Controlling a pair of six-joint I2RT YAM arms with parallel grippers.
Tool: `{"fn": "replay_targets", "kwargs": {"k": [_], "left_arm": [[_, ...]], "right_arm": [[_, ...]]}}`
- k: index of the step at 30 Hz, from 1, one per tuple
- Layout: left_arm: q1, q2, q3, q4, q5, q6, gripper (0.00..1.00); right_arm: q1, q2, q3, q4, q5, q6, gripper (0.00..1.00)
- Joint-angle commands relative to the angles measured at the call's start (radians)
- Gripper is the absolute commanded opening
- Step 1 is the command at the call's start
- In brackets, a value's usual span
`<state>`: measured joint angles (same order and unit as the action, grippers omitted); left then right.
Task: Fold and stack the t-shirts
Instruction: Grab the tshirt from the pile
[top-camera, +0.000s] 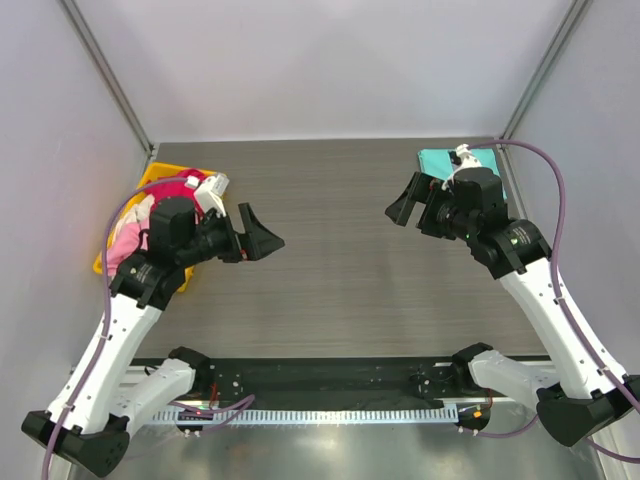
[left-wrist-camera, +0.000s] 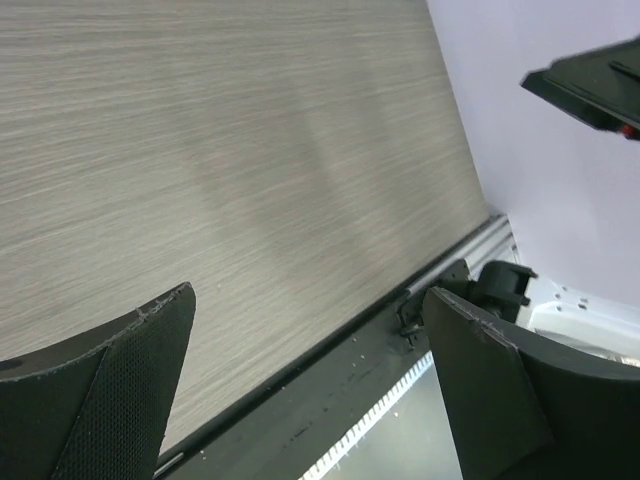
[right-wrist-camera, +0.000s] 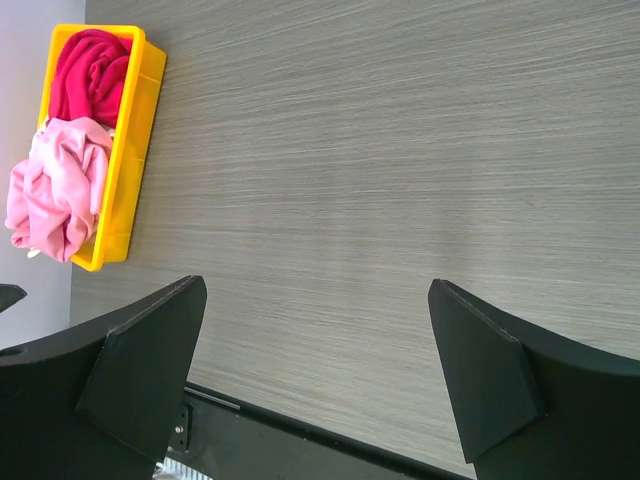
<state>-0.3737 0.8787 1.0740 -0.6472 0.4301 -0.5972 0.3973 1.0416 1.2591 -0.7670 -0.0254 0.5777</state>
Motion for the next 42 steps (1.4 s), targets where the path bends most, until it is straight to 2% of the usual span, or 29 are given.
{"fn": "replay_targets", "kwargs": {"k": [1,3,9,10,12,13,18,20,22,23,33,34,36,37,40,42], "left_arm": [[-0.002,-0.012,0.046,-0.018,-0.108,-0.012,0.96],[-0.004,-0.007,0.049,-0.022,-0.204,-0.019,0.96],[-0.001,0.080,0.101,-0.077,-0.388,-0.018,0.98],[0.012,0.094,0.115,-0.119,-0.504,-0.010,0.98],[0.047,0.135,0.153,-0.173,-0.604,-0.001,0.99],[0.108,0.173,0.176,-0.195,-0.628,0.008,0.99],[0.336,0.282,0.199,-0.209,-0.694,0.042,0.99],[0.369,0.338,0.190,-0.184,-0.744,0.053,0.97],[0.447,0.374,0.184,-0.139,-0.755,0.054,0.96],[0.461,0.425,0.190,-0.126,-0.749,0.054,0.91],[0.547,0.676,0.170,-0.029,-0.768,0.065,0.73],[0.555,0.700,0.176,-0.022,-0.731,0.062,0.65],[0.565,0.742,0.191,-0.023,-0.694,0.059,0.55],[0.568,0.750,0.210,-0.022,-0.664,0.063,0.37],[0.568,0.749,0.268,-0.060,-0.645,0.088,0.12],[0.567,0.727,0.317,-0.118,-0.646,0.109,0.05]], "right_arm": [[0.003,-0.008,0.040,0.055,0.015,-0.012,1.00],[0.003,-0.021,0.028,0.057,0.056,-0.009,1.00],[0.005,-0.040,-0.010,0.086,0.039,-0.004,0.99],[0.003,-0.041,-0.013,0.090,0.001,-0.003,1.00],[0.003,-0.041,-0.024,0.110,-0.036,0.002,1.00],[0.003,-0.043,-0.029,0.120,-0.054,0.001,1.00],[0.002,-0.083,-0.101,0.227,-0.142,0.019,1.00],[0.003,-0.103,-0.127,0.256,-0.182,0.037,1.00],[0.003,-0.114,-0.174,0.311,-0.224,0.050,1.00],[0.005,-0.118,-0.188,0.324,-0.232,0.056,0.99],[0.003,-0.164,-0.218,0.327,-0.254,0.028,1.00],[0.003,-0.181,-0.219,0.325,-0.252,0.025,1.00],[0.003,-0.196,-0.225,0.325,-0.242,0.024,1.00],[0.003,-0.204,-0.225,0.324,-0.237,0.025,1.00],[0.003,-0.219,-0.225,0.324,-0.232,0.031,1.00],[0.003,-0.226,-0.227,0.319,-0.243,0.036,1.00]]}}
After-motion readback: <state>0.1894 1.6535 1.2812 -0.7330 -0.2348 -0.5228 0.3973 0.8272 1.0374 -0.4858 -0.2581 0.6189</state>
